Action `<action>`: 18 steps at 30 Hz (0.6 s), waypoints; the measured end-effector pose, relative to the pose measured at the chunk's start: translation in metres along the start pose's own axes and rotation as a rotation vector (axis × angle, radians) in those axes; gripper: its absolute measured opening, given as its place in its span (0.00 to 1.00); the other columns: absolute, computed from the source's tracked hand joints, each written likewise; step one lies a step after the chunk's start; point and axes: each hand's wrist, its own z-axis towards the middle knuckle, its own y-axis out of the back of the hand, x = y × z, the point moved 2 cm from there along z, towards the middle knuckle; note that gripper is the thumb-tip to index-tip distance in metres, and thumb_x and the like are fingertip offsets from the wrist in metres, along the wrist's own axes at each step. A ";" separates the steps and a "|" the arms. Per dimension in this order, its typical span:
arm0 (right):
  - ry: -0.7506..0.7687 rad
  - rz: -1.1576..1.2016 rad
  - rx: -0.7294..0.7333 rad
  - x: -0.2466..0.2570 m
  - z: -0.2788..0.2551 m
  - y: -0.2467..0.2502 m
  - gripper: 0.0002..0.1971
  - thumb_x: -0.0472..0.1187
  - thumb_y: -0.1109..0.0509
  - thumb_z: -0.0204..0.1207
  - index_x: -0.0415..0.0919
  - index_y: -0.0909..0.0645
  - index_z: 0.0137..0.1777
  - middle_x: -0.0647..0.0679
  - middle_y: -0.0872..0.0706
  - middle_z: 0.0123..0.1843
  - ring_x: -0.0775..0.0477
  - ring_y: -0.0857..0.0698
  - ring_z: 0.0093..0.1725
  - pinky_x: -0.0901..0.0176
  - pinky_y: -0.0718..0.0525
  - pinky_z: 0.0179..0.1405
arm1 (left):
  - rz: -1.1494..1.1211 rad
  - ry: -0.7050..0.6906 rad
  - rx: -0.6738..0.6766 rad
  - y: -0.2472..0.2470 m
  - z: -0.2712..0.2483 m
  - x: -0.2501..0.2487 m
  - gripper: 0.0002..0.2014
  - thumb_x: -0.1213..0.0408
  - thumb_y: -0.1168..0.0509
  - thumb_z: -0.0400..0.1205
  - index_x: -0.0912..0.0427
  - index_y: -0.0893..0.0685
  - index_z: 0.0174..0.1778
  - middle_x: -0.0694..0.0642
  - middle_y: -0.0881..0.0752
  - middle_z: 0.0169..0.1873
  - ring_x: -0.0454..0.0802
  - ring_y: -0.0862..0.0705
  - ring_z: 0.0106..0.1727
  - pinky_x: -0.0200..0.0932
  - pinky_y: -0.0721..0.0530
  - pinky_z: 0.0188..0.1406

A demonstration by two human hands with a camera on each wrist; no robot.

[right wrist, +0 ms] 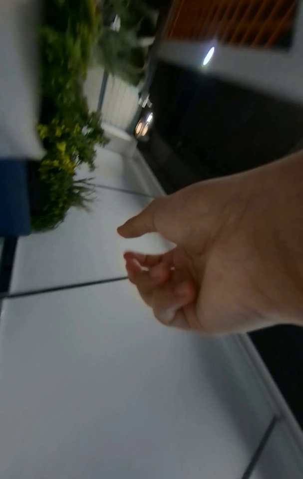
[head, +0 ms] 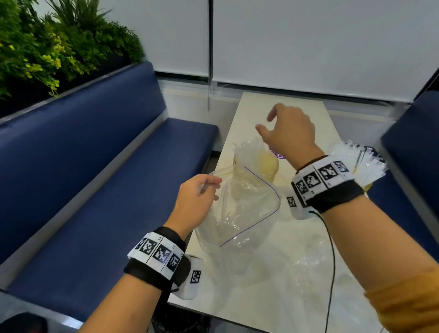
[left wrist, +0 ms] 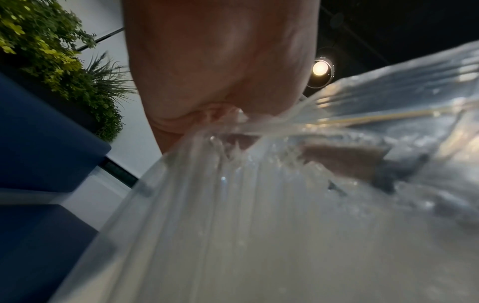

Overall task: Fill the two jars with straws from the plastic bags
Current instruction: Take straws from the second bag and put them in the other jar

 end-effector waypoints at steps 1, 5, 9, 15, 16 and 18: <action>0.078 0.071 -0.004 0.011 -0.008 0.010 0.15 0.59 0.30 0.76 0.49 0.16 0.50 0.49 0.13 0.47 0.43 0.14 0.50 0.56 0.24 0.43 | -0.023 -0.003 0.000 -0.002 0.000 -0.001 0.18 0.73 0.44 0.85 0.55 0.11 0.58 0.46 0.11 0.50 0.40 0.10 0.43 0.30 0.16 0.39; 0.371 0.146 0.344 0.045 -0.056 0.012 0.17 0.58 0.30 0.75 0.45 0.14 0.37 0.54 0.14 0.34 0.48 0.14 0.39 0.50 0.13 0.46 | -0.181 -0.009 -0.006 -0.009 -0.003 -0.003 0.22 0.76 0.51 0.85 0.60 0.12 0.62 0.54 0.11 0.55 0.48 0.09 0.48 0.42 0.13 0.41; 0.383 -0.214 0.769 0.047 -0.096 -0.013 0.39 0.76 0.34 0.69 0.44 0.16 0.66 0.51 0.13 0.60 0.46 0.15 0.60 0.48 0.16 0.61 | -0.294 -0.008 -0.004 -0.011 -0.008 -0.005 0.22 0.75 0.51 0.88 0.61 0.14 0.66 0.49 0.12 0.62 0.43 0.11 0.59 0.37 0.13 0.57; 0.460 0.147 1.014 0.051 -0.119 -0.027 0.36 0.67 0.22 0.65 0.55 0.26 0.71 0.61 0.15 0.55 0.60 0.16 0.51 0.58 0.18 0.59 | -0.375 0.002 0.000 -0.009 -0.014 -0.009 0.19 0.73 0.46 0.89 0.59 0.14 0.69 0.46 0.13 0.63 0.44 0.14 0.64 0.32 0.14 0.53; 0.483 0.149 1.021 0.053 -0.122 -0.029 0.35 0.64 0.21 0.66 0.55 0.27 0.71 0.59 0.15 0.58 0.58 0.16 0.53 0.57 0.18 0.59 | -0.397 0.012 0.007 -0.009 -0.015 -0.010 0.18 0.73 0.45 0.89 0.59 0.14 0.69 0.47 0.13 0.64 0.45 0.14 0.64 0.30 0.14 0.51; 0.511 0.144 1.036 0.056 -0.127 -0.029 0.34 0.55 0.21 0.68 0.52 0.29 0.73 0.53 0.16 0.61 0.52 0.17 0.53 0.57 0.19 0.57 | -0.425 0.021 0.020 -0.010 -0.016 -0.011 0.17 0.71 0.44 0.89 0.57 0.14 0.68 0.49 0.14 0.67 0.49 0.13 0.65 0.35 0.12 0.53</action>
